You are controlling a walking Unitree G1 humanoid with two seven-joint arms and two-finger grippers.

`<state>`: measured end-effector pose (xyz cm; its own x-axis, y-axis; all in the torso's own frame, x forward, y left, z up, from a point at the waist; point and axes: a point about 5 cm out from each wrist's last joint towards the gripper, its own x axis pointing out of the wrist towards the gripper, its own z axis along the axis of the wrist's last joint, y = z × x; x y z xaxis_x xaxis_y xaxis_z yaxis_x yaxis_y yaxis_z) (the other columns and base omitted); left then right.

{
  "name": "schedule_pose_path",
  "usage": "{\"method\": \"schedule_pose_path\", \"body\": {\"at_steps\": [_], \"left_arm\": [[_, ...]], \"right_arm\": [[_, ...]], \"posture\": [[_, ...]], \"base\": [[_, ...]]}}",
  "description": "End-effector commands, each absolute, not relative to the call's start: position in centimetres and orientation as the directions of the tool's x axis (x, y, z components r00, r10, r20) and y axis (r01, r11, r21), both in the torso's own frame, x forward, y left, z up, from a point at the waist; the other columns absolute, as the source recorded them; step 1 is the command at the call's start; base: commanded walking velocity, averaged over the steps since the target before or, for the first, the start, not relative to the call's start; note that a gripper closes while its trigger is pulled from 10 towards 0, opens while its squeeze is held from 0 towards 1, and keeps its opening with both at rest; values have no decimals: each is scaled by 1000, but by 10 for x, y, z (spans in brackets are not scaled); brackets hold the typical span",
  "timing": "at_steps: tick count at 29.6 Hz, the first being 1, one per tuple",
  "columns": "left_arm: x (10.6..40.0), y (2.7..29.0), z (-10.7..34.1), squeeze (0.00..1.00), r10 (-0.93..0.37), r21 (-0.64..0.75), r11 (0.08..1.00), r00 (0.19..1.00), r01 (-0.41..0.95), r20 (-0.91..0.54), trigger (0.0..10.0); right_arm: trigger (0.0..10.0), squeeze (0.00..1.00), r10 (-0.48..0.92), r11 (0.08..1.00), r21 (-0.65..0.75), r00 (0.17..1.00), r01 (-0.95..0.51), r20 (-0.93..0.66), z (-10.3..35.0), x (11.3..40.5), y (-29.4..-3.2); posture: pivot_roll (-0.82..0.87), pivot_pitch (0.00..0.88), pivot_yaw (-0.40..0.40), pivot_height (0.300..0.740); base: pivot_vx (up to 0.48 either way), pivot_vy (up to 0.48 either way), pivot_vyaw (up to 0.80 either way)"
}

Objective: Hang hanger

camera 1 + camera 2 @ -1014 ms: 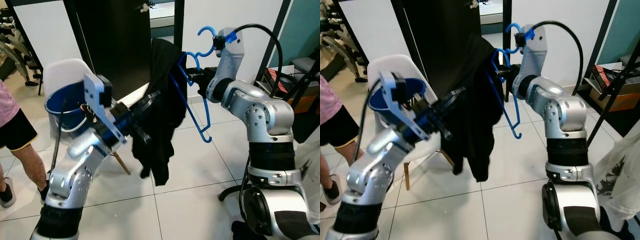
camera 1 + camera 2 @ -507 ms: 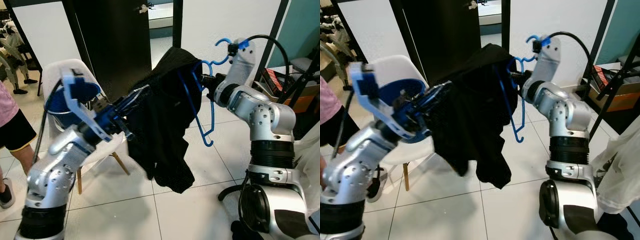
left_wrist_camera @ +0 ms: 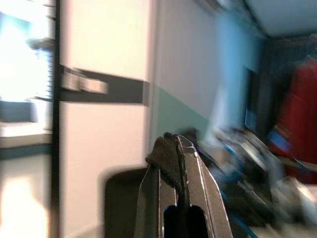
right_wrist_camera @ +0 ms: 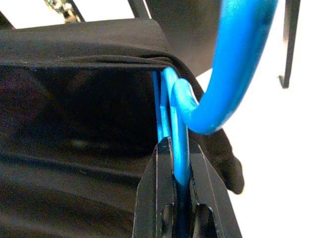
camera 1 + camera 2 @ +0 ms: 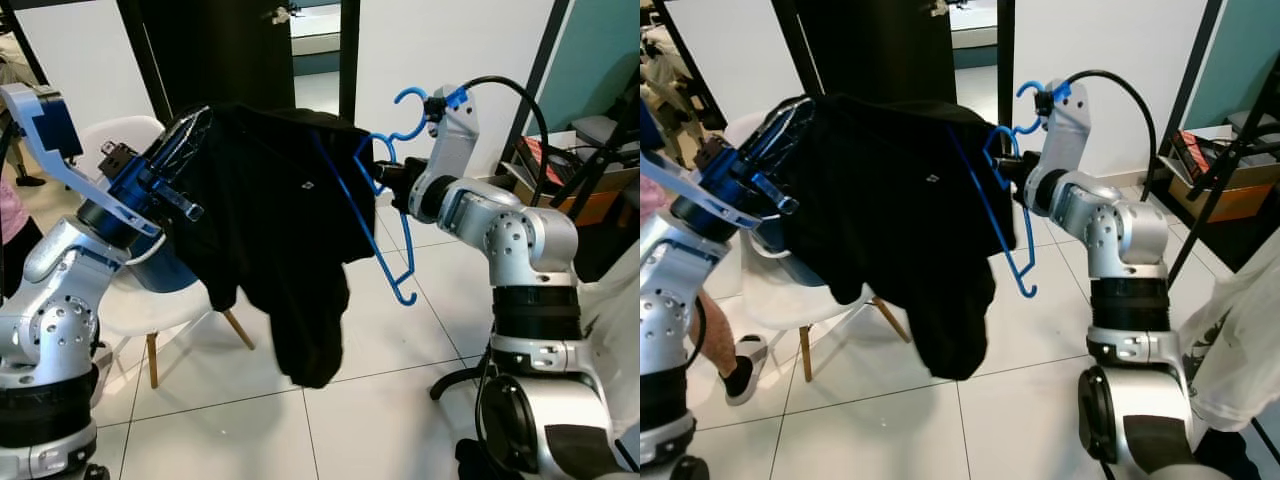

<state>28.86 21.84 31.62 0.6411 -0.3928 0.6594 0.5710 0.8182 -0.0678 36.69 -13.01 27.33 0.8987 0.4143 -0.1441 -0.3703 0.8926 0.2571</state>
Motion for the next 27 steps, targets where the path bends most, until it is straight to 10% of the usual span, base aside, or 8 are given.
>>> {"method": "schedule_pose_path", "body": {"at_steps": [1,18,20,27], "left_arm": [[284,229,326,0,-351,-48,847,625,529,697,0],[276,232,341,0,-317,-109,797,565,594,762,0],[268,183,313,0,-568,-45,620,488,783,663,0],[247,116,257,0,-815,-75,352,345,933,465,0]], "right_arm": [[10000,0,402,899,253,903,-357,-155,272,366,-131],[10000,0,292,899,374,947,-226,-131,268,368,-141],[10000,0,325,855,417,945,-308,32,291,369,-134],[10000,0,265,823,469,946,-322,184,318,373,-137]], "posture": [[-88,0,-5,740],[-76,0,-8,740],[-72,0,-6,740],[-71,0,-8,740]], "base": [[0,0,0],[0,0,0],[0,0,0],[0,0,0]]}}
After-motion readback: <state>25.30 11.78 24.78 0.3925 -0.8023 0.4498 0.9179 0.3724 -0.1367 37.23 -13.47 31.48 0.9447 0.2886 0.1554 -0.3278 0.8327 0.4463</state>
